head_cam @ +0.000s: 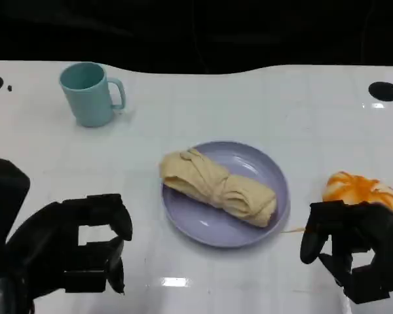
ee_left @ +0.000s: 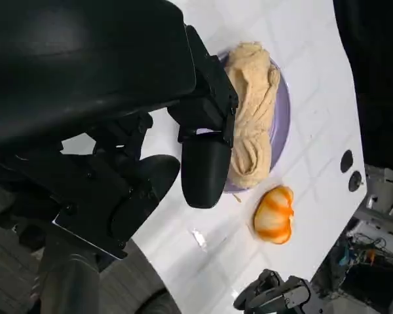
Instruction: Grasp the towel on the left side of the plate with the left hand and place it into the plate.
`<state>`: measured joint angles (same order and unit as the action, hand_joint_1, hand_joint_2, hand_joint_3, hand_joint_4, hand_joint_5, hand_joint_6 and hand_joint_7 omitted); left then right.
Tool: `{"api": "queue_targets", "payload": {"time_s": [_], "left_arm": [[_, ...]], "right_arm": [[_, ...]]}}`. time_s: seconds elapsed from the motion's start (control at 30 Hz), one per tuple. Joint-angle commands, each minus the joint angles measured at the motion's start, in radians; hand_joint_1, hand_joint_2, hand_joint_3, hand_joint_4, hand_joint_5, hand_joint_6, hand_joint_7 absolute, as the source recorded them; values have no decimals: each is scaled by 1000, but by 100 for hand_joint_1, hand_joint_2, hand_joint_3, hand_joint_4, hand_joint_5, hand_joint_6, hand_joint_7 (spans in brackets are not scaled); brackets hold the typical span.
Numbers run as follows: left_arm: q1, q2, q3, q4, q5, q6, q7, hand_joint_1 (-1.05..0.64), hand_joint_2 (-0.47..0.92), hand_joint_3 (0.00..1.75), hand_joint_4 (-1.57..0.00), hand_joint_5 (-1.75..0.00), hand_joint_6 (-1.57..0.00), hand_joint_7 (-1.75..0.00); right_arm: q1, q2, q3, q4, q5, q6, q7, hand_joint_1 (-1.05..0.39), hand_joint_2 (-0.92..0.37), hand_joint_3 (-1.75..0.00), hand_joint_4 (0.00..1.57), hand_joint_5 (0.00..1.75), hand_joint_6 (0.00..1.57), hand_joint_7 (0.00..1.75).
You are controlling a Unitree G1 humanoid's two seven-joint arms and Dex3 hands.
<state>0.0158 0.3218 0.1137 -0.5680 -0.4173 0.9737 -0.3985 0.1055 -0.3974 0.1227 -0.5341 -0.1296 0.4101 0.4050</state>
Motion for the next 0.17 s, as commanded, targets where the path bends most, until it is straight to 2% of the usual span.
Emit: {"api": "queue_targets", "payload": {"time_s": [0.03, 0.17], "left_arm": [[-3, 23, -9, -22, 4, 11, 29, -6, 56, 130, -79, -175, -66, -175], [-6, 24, -13, -20, -1, 10, 32, -6, 56, 129, -79, -175, -66, -175]], "right_arm": [[1, -12, -16, -1, 6, 3, 1, 3, -56, -110, 74, 175, 69, 147], [-1, -13, -19, -5, 9, 8, 4, 4, -56, -110, 73, 175, 69, 147]]}}
